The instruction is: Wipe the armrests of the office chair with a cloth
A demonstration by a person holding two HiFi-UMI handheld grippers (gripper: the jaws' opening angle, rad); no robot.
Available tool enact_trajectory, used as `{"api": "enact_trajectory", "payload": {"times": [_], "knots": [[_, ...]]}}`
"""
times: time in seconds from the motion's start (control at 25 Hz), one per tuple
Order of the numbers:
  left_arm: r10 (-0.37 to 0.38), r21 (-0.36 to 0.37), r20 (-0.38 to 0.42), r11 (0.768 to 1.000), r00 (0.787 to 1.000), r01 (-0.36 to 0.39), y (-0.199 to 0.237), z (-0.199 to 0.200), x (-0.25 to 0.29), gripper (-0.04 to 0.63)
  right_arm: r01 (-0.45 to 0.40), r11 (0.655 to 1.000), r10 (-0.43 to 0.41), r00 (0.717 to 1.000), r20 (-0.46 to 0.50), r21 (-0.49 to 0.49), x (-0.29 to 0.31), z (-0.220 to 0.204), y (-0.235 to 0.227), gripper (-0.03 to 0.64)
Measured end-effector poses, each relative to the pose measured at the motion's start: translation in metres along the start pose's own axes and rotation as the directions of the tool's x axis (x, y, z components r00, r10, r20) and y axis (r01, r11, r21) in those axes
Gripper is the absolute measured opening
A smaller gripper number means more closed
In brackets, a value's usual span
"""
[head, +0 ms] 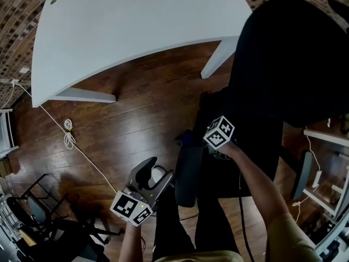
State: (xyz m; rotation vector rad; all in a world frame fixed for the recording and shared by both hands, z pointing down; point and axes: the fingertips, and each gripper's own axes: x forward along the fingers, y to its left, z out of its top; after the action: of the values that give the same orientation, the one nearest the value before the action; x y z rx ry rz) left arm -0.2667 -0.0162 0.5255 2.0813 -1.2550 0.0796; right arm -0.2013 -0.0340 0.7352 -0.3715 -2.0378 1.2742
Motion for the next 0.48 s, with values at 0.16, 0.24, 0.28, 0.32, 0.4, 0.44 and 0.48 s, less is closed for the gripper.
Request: {"api": "enact_trajectory", "payload": {"times": [0.16,0.24,0.28,0.32,0.4,0.44,0.48], "knots": [[-0.005,-0.001,0.0,1.0,1.0,0.005,-0.004,0.001,-0.001,0.247,-0.112,0.991,0.109,0.993,0.043,0.075,-0.006,-0.003,0.01,0.032],[-0.006,0.001,-0.001,1.0,1.0,0.006,-0.005,0.002,0.0,0.247,-0.154,0.984,0.148,0.987,0.069,0.091,-0.01,-0.003,0.016,0.032],[-0.005,0.001,-0.001,1.0,1.0,0.005,-0.005,0.001,0.0,0.247,-0.174,0.981,0.167,0.983,0.081,0.089,-0.012,-0.003,0.02,0.032],[-0.004,0.0,-0.001,1.0,1.0,0.004,-0.005,0.0,0.0,0.247,-0.195,0.977,0.188,0.978,0.093,0.081,-0.014,-0.002,0.024,0.032],[0.0,-0.003,-0.001,1.0,1.0,0.0,-0.003,-0.002,0.001,0.247,-0.254,0.966,0.245,0.962,0.118,0.059,-0.018,0.002,0.036,0.032],[0.001,-0.004,-0.003,1.0,1.0,-0.001,-0.002,-0.003,0.001,0.247,-0.293,0.955,0.284,0.95,0.132,0.05,-0.019,0.004,0.043,0.032],[0.002,-0.006,-0.004,1.0,1.0,-0.002,-0.001,-0.004,0.002,0.247,-0.335,0.941,0.326,0.934,0.146,0.041,-0.022,0.007,0.051,0.032]]}}
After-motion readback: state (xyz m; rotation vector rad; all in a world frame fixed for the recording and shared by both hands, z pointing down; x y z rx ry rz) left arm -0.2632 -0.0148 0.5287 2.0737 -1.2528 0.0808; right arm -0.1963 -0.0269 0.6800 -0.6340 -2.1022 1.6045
